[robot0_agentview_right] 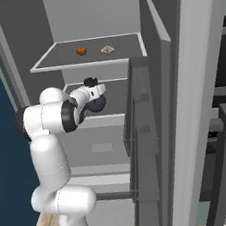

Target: Move the tangerine and dumpling from the second highest shelf to the top shelf to make space. Then, place the pitcher from the counter on the cleared second highest shelf.

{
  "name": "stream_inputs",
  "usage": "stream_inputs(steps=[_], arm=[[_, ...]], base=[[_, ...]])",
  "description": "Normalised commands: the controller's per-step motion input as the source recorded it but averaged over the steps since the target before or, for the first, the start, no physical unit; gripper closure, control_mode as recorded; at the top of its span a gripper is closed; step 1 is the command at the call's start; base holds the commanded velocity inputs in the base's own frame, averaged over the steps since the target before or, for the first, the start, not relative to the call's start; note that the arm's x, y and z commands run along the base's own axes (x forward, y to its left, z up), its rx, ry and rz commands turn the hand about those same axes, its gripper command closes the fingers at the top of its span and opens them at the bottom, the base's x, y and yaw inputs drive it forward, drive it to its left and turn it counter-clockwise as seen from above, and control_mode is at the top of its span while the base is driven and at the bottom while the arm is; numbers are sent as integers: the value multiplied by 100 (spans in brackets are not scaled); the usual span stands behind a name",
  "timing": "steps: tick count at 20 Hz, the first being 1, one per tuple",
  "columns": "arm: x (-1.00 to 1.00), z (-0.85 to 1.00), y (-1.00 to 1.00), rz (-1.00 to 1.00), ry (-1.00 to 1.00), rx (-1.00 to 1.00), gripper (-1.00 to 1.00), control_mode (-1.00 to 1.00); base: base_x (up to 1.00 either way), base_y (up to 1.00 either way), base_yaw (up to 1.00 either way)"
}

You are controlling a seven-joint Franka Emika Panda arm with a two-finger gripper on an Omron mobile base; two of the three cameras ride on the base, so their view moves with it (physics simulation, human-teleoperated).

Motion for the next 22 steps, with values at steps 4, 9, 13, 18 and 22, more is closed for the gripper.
stream_inputs(steps=[4, 9, 13, 18, 22], arm=[[0, -6, 0, 0, -7, -6, -100, -100], [0, 0, 0, 0, -5, -4, -100, -100], [-16, 2, 2, 0, -1, -5, -100, -100], [-37, 16, 18, 0, 1, -6, -100, -100], [-21, 45, 19, 0, 0, -5, -100, -100]], base=[[0, 0, 0], [0, 0, 0], [0, 0, 0], [0, 0, 0], [0, 0, 0]])
